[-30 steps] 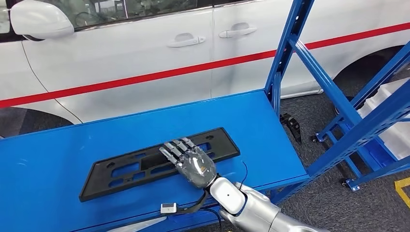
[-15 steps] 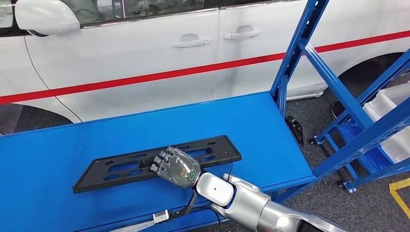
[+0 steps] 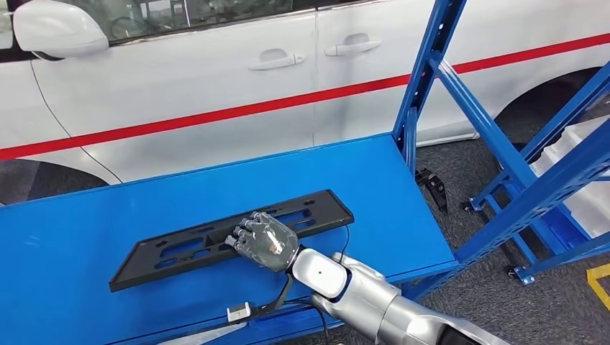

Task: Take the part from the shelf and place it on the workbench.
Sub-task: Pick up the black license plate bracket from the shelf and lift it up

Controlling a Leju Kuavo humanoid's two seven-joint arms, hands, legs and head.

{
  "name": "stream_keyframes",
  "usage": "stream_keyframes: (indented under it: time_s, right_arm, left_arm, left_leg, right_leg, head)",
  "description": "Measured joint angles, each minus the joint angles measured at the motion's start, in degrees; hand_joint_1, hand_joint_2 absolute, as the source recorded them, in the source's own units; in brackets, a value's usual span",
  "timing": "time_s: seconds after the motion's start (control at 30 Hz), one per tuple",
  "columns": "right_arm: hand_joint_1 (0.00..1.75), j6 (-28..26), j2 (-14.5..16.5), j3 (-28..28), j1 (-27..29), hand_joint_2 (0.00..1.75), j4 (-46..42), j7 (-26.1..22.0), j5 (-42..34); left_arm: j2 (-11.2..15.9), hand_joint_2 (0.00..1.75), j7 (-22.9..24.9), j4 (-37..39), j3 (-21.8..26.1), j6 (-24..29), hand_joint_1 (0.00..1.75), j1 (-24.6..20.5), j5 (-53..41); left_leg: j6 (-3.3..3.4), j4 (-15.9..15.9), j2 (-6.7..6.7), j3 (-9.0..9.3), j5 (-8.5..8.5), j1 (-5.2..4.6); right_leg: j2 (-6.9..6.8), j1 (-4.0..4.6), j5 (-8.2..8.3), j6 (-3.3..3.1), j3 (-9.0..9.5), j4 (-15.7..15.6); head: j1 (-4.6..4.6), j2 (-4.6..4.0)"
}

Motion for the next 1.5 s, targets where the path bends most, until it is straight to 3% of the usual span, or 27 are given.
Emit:
stream_keyframes:
  time_s: [0.07,0.1,0.13,0.17,0.23,0.27,0.4,0.47,0.53,0.57,0.6,0.63,0.7,0.77,0.87,0.93,1.03,1.07,1.1,1.13,1.2,1.27,1.4,1.43,1.5]
  right_arm:
    - [1.66,-0.1,0.1,-0.2,0.2,1.75,0.3,0.0,0.0]
    - [1.66,-0.2,0.1,-0.3,0.3,1.75,0.4,-0.1,0.0]
    - [1.66,-0.2,0.1,-0.4,0.4,1.75,0.5,-0.1,0.0]
    - [1.66,-0.3,0.1,-0.5,0.4,1.75,0.6,-0.1,0.0]
    - [1.66,-0.5,0.2,-0.8,0.3,1.75,0.6,-0.1,0.0]
    - [1.66,-0.7,0.2,-1.0,0.3,1.75,0.6,-0.1,0.0]
    - [1.66,-2.0,0.2,-1.9,0.4,1.75,0.6,-0.6,-1.2]
    - [1.66,-3.0,0.2,-2.7,0.5,1.75,0.6,-1.1,-2.8]
    - [1.66,-3.8,0.1,-3.3,0.9,1.75,0.6,-1.8,-4.3]
    - [1.66,-4.0,0.0,-3.6,1.3,1.75,0.5,-2.5,-5.5]
    - [1.66,-4.1,-0.2,-4.0,1.8,1.75,0.4,-3.7,-7.7]
    - [1.66,-4.2,-0.3,-4.4,2.2,1.75,0.1,-5.3,-10.5]
    - [1.66,-4.1,-0.8,-6.1,3.0,1.75,-1.3,-10.6,-19.4]
    - [1.66,-3.5,-1.2,-8.8,3.9,1.75,-3.3,-17.3,-30.3]
    - [1.66,-2.4,-1.5,-12.7,5.4,1.75,-6.4,-24.0,-40.4]
    - [1.66,-1.8,-1.7,-14.4,6.0,1.75,-7.9,-25.7,-42.7]
    - [1.66,0.9,-2.1,-16.4,7.4,1.75,-10.8,-29.5,-49.7]
    - [1.66,2.6,-2.4,-17.4,8.1,1.75,-12.5,-31.1,-53.5]
    - [1.66,4.4,-2.8,-18.6,8.8,1.75,-14.3,-32.5,-57.3]
    - [1.66,6.5,-3.2,-19.7,9.4,1.75,-16.5,-33.7,-61.1]
    - [1.66,11.1,-4.2,-22.1,10.5,1.75,-21.4,-35.7,-68.7]
    - [1.66,15.9,-5.2,-24.1,11.5,1.75,-26.0,-37.5,-75.6]
    - [1.66,24.7,-6.6,-27.3,13.7,1.75,-33.9,-38.9,-86.1]
    - [1.66,26.1,-6.8,-27.8,14.0,1.75,-35.3,-38.9,-87.4]
    - [1.66,28.0,-7.3,-28.8,14.8,1.75,-38.2,-38.7,-89.3]
  left_arm:
    - [0.1,1.75,-0.7,0.0,0.0,0.6,0.00,0.1,0.0]
    - [0.1,1.75,-1.0,0.0,0.0,0.9,0.00,0.1,0.0]
    - [0.2,1.75,-1.6,0.0,0.0,1.5,0.00,0.1,-0.1]
    - [0.3,1.75,-2.4,0.0,0.0,2.2,0.00,0.1,-0.1]
    - [0.5,1.75,-4.6,0.0,0.0,4.3,0.00,0.1,-0.1]
    - [0.6,1.75,-5.6,0.0,0.0,5.3,0.00,0.0,0.1]
    - [0.9,1.75,-10.5,0.0,0.3,7.4,0.00,0.1,2.1]
    - [0.9,1.75,-13.7,0.0,0.7,7.4,0.00,0.0,3.1]
    - [0.9,1.75,-16.2,0.0,1.2,7.2,0.00,0.0,4.0]
    - [0.9,1.75,-17.7,0.0,1.5,6.5,0.00,0.1,4.7]
    - [0.9,1.75,-20.1,0.0,2.1,5.3,0.00,0.2,6.0]
    - [0.9,1.75,-23.1,0.0,2.9,3.7,0.00,0.3,7.5]
    - [0.9,1.75,-31.1,0.0,5.8,-1.0,0.00,0.4,11.9]
    - [0.9,1.75,-39.2,0.0,9.5,-3.2,0.00,0.4,14.6]
    - [0.9,1.75,-47.5,-0.5,13.9,-0.5,0.00,0.3,14.1]
    - [1.0,1.75,-49.0,-0.9,15.8,-0.8,0.00,0.3,13.6]
    - [0.9,1.75,-49.3,-1.1,17.1,-3.9,0.00,0.5,12.3]
    - [0.9,1.75,-49.3,-1.1,17.4,-4.5,0.00,0.6,11.9]
    - [0.8,1.75,-49.1,-1.1,17.5,-4.6,0.00,0.7,11.6]
    - [0.7,1.75,-48.9,-1.1,17.5,-4.5,0.00,0.8,11.4]
    - [0.6,1.75,-48.3,-1.0,17.6,-3.4,0.00,0.9,11.2]
    - [0.5,1.75,-48.0,-1.0,17.6,-2.3,0.00,0.9,11.1]
    - [0.2,1.75,-47.9,-1.0,17.6,-0.9,0.00,1.0,11.3]
    - [0.0,1.75,-47.9,-1.0,17.6,-0.7,0.00,1.0,11.4]
    - [-0.3,1.75,-47.8,-1.0,17.5,-0.4,0.00,0.8,11.4]
  left_leg:
    - [-0.24,5.9,0.01,-2.85,-1.76,0.04]
    - [-0.25,6.0,0.01,-2.98,-0.98,0.04]
    - [-0.18,3.8,0.01,-2.07,0.79,0.04]
    - [-0.04,-0.2,0.02,-0.30,3.10,0.04]
    - [0.43,-7.4,-0.03,2.94,5.82,-0.14]
    - [0.71,-9.2,-0.07,3.70,6.20,-0.26]
    - [2.09,-10.2,-0.10,3.91,6.45,-0.19]
    - [2.80,-10.5,0.02,4.04,6.73,0.03]
    - [3.08,-10.5,0.03,3.98,6.73,-0.08]
    - [3.10,-10.5,0.02,3.99,6.71,-0.11]
    - [3.10,-10.5,0.00,4.01,6.68,-0.13]
    - [3.07,-10.4,-0.04,4.05,6.64,-0.13]
    - [2.85,-10.2,-0.16,4.11,6.45,-0.16]
    - [2.39,-9.9,-0.24,3.99,6.20,-0.37]
    - [1.47,-9.9,-0.22,3.91,6.05,-0.46]
    - [0.84,-8.4,-0.16,3.35,4.71,-0.34]
    - [0.14,1.5,-0.12,-0.96,-0.55,-0.07]
    - [0.00,4.8,-0.12,-2.47,-1.61,-0.02]
    - [-0.07,6.2,-0.11,-3.16,-1.59,-0.01]
    - [-0.06,5.3,-0.11,-2.81,-0.45,-0.01]
    - [0.26,-1.8,-0.10,0.45,3.61,-0.02]
    - [0.84,-8.2,-0.16,3.46,5.79,-0.27]
    - [2.13,-10.1,-0.25,4.15,5.90,-0.42]
    - [2.46,-10.3,-0.22,4.28,6.08,-0.30]
    - [3.05,-10.7,-0.14,4.49,6.32,-0.16]
  right_leg:
    - [0.02,0.08,-0.06,-0.09,0.01,0.1]
    - [0.06,0.10,-0.09,-0.10,0.05,0.1]
    - [0.12,0.10,-0.14,-0.06,0.12,0.1]
    - [0.19,0.10,-0.21,0.02,0.20,0.2]
    - [0.27,0.29,-0.35,0.40,0.18,0.4]
    - [0.29,0.38,-0.36,0.66,0.09,0.4]
    - [0.30,0.40,-0.84,1.81,-0.26,1.0]
    - [0.28,0.35,-3.60,2.24,-2.16,5.4]
    - [0.28,0.28,-7.16,2.46,-5.86,13.2]
    - [0.27,0.25,-7.96,2.52,-7.29,16.1]
    - [0.26,0.25,-7.57,2.51,-7.73,16.9]
    - [0.25,0.25,-6.14,2.42,-7.03,15.3]
    - [0.22,0.32,-2.24,1.97,-3.35,7.5]
    - [0.20,0.51,-0.34,1.55,-0.69,1.7]
    - [0.30,0.60,-0.11,0.92,-0.30,0.4]
    - [0.27,0.33,0.13,0.33,-0.11,0.0]
    - [0.15,0.26,0.16,-0.11,-0.03,-0.2]
    - [0.12,0.30,0.12,-0.14,-0.03,-0.2]
    - [0.11,0.32,0.08,-0.15,-0.03,-0.1]
    - [0.13,0.33,0.02,-0.12,-0.01,0.0]
    - [0.23,0.32,-0.16,0.07,0.12,0.1]
    - [0.32,0.48,-0.30,0.52,0.04,0.3]
    - [0.34,0.50,-0.32,1.69,-0.16,0.3]
    - [0.34,0.50,-0.90,2.02,-0.38,1.0]
    - [0.33,0.40,-3.85,2.54,-2.47,5.9]
  head:
    - [0.00,0.00]
    - [0.00,0.00]
    - [0.00,0.00]
    - [0.00,0.00]
    - [0.00,0.00]
    - [0.00,0.00]
    - [0.01,0.00]
    - [0.01,0.00]
    - [0.01,0.00]
    - [0.01,0.00]
    - [0.01,0.00]
    - [0.01,0.00]
    - [0.01,0.00]
    - [0.01,0.00]
    - [0.00,0.00]
    - [0.00,0.00]
    - [0.00,0.00]
    - [0.00,0.00]
    - [-0.01,0.00]
    - [-0.01,0.00]
    - [-0.01,0.00]
    - [0.00,0.00]
    - [0.00,0.00]
    - [0.01,0.00]
    - [0.01,0.00]
